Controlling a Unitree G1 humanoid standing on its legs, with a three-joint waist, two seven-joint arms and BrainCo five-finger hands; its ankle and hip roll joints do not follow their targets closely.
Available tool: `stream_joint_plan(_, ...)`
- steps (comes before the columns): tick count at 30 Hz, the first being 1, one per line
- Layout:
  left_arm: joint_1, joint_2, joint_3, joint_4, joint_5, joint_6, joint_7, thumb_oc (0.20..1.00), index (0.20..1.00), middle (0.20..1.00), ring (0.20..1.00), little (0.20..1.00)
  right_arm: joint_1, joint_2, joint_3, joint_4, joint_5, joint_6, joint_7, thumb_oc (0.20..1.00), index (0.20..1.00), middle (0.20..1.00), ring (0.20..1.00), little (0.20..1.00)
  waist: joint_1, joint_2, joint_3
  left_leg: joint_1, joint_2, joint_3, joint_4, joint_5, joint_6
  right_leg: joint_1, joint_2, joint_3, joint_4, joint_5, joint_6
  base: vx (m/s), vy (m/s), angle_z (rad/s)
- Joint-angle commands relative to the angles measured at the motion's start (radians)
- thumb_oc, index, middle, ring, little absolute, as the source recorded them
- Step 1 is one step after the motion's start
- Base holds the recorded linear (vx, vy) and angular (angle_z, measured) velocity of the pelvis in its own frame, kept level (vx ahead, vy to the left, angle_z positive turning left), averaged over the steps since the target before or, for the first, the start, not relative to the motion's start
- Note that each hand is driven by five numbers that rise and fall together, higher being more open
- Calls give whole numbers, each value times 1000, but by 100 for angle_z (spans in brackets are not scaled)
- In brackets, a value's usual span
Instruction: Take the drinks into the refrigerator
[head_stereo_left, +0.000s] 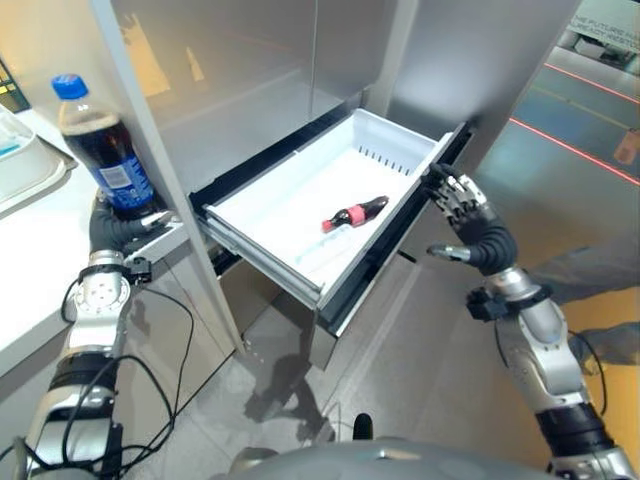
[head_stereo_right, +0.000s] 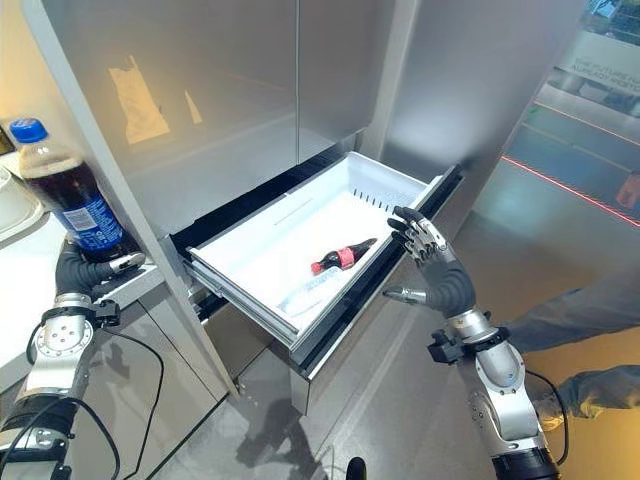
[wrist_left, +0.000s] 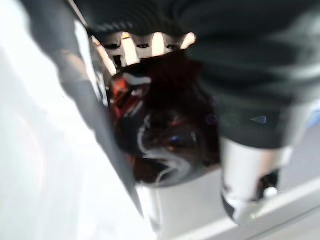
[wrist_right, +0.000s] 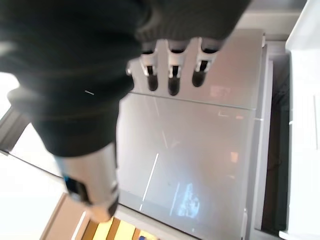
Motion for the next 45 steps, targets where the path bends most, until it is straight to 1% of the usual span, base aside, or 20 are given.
stream_joint_plan(1, -166, -25, -49, 76, -43, -12, 8, 944, 944, 944, 944, 944, -21, -29, -5, -121, 55, -29, -3, 1000, 1000, 1000, 1000, 1000, -35, 33, 15, -7, -59, -25, 6, -63, 91, 52, 47, -3, 126, -149, 3, 0, 0, 0)
stream_joint_plan(2, -171, -33, -55, 73, -48, -12, 8, 501, 501, 501, 501, 501, -21, -30, -2, -122, 58, -28, -2, 1000, 1000, 1000, 1000, 1000, -37, 33, 14, -7, -59, -24, 6, -63, 91, 52, 48, -2, 126, -149, 3, 0, 0, 0)
stream_joint_plan(3, -173, -41, -62, 72, -53, -13, 2, 200, 200, 200, 200, 200, -19, -32, -2, -123, 57, -27, 0, 1000, 1000, 1000, 1000, 1000, -39, 34, 13, -7, -58, -23, 6, -63, 91, 52, 49, -2, 126, -149, 2, 0, 0, 0)
stream_joint_plan(9, -156, -84, -67, 46, -97, -28, -14, 200, 200, 200, 200, 200, -16, -22, -2, -125, 56, -28, -1, 1000, 1000, 1000, 1000, 1000, -43, 38, 7, -5, -58, -16, 6, -60, 90, 53, 50, 8, 122, -144, 2, -5, -5, -2)
stream_joint_plan(12, -112, -123, -57, -26, -149, -53, -36, 200, 200, 200, 200, 200, -21, -15, -5, -127, 46, -33, -7, 1000, 1000, 1000, 1000, 1000, -40, 38, 8, -8, -57, -13, 6, -58, 90, 53, 50, 6, 120, -141, 2, -24, -14, -4)
stream_joint_plan(13, -67, -164, -43, -115, -212, -74, -63, 200, 200, 200, 200, 200, -22, -6, -13, -124, 39, -39, -13, 1000, 1000, 1000, 1000, 1000, -34, 36, 11, -12, -57, -14, 6, -57, 91, 52, 49, 4, 120, -139, 2, -13, -7, -4)
stream_joint_plan(15, -60, -165, -40, -121, -213, -71, -64, 200, 200, 200, 200, 200, -21, -8, -11, -124, 38, -39, -14, 1000, 1000, 1000, 1000, 1000, -35, 37, 9, -12, -57, -14, 6, -57, 91, 52, 49, 4, 120, -139, 2, -6, -4, -2)
stream_joint_plan(19, 114, -236, 1, -399, -303, -110, -159, 200, 200, 200, 200, 200, -10, 16, -52, -105, 2, -52, -40, 1000, 1000, 1000, 1000, 1000, -10, 33, 18, -22, -62, -27, 6, -55, 97, 52, 43, -2, 116, -134, 1, -44, -7, -4)
stream_joint_plan(20, 179, -265, 17, -505, -361, -113, -224, 200, 200, 200, 200, 200, -7, 26, -68, -96, -12, -57, -48, 1000, 1000, 1000, 1000, 1000, 0, 30, 22, -32, -67, -31, 6, -41, 99, 47, 37, -7, 113, -121, -1, -77, -9, -2)
stream_joint_plan(24, 279, -294, 47, -642, -419, -109, -304, 200, 200, 200, 200, 200, 8, 40, -90, -88, -22, -60, -52, 1000, 1000, 1000, 1000, 1000, 14, 32, 23, -33, -67, -41, 6, -51, 100, 55, 36, -17, 107, -127, 1, -27, -4, -1)
stream_joint_plan(25, 338, -310, 63, -728, -457, -108, -363, 200, 200, 200, 200, 200, 16, 47, -107, -83, -29, -62, -52, 1000, 1000, 1000, 1000, 1000, 25, 30, 28, -44, -71, -46, 6, -38, 103, 50, 30, -23, 104, -115, -1, 0, 0, 0)
stream_joint_plan(28, 383, -314, 77, -791, -472, -110, -401, 200, 200, 200, 200, 200, 23, 50, -117, -77, -36, -64, -50, 1000, 1000, 1000, 1000, 1000, 34, 31, 26, -42, -71, -53, 6, -48, 104, 56, 29, -29, 100, -122, 2, -34, -5, 1)
stream_joint_plan(31, 444, -337, 97, -897, -547, -101, -491, 200, 200, 200, 200, 200, 19, 51, -137, -49, -55, -69, -55, 1000, 1000, 1000, 1000, 1000, 56, 30, 31, -54, -77, -58, 6, -35, 106, 57, 19, -41, 95, -108, 1, -34, -5, 5)
stream_joint_plan(34, 464, -322, 92, -941, -561, -88, -535, 200, 200, 200, 200, 200, 13, 45, -148, -26, -53, -71, -52, 1000, 1000, 1000, 1000, 1000, 63, 32, 30, -48, -74, -64, 6, -48, 106, 68, 19, -48, 91, -118, 3, 23, -2, 12)
stream_joint_plan(37, 474, -236, 44, -1012, -542, -58, -612, 200, 200, 200, 200, 200, -30, 11, -134, 29, 2, -54, -20, 1000, 1000, 1000, 1000, 1000, 73, 31, 29, -47, -76, -71, 6, -48, 105, 69, 18, -56, 98, -122, 3, 0, -5, 16)
stream_joint_plan(38, 474, -235, 44, -1012, -544, -58, -613, 200, 200, 200, 200, 200, -31, 11, -135, 32, 5, -55, -17, 1000, 1000, 1000, 1000, 1000, 73, 31, 29, -47, -76, -71, 6, -48, 105, 69, 17, -56, 99, -122, 3, 3, -13, 15)
stream_joint_plan(41, 456, -141, -65, -1036, -556, -17, -699, 200, 200, 200, 200, 200, -105, -55, -54, 78, 142, -5, 82, 1000, 1000, 1000, 1000, 1000, 77, 27, 27, -45, -77, -72, 6, -48, 104, 67, 16, -59, 108, -124, 4, -2, -10, 16)
stream_joint_plan(43, 441, -112, -101, -1038, -552, -11, -719, 200, 200, 200, 200, 200, -135, -70, -17, 104, 200, 16, 111, 1000, 1000, 1000, 1000, 1000, 79, 26, 27, -44, -77, -73, 6, -47, 104, 67, 16, -60, 110, -124, 5, 0, 0, 0)
stream_joint_plan(44, 405, -46, -165, -1053, -540, -5, -737, 200, 200, 200, 200, 200, -193, -123, 54, 131, 230, 38, 134, 1000, 1000, 1000, 1000, 1000, 81, 23, 25, -42, -75, -71, 6, -46, 102, 67, 17, -58, 114, -126, 4, 0, 0, 0)
stream_joint_plan(45, 403, -46, -164, -1052, -540, -5, -737, 200, 200, 200, 200, 200, -197, -124, 56, 135, 231, 37, 135, 1000, 1000, 1000, 1000, 1000, 81, 24, 26, -42, -75, -70, 6, -46, 102, 67, 17, -57, 114, -126, 4, 0, 0, 0)
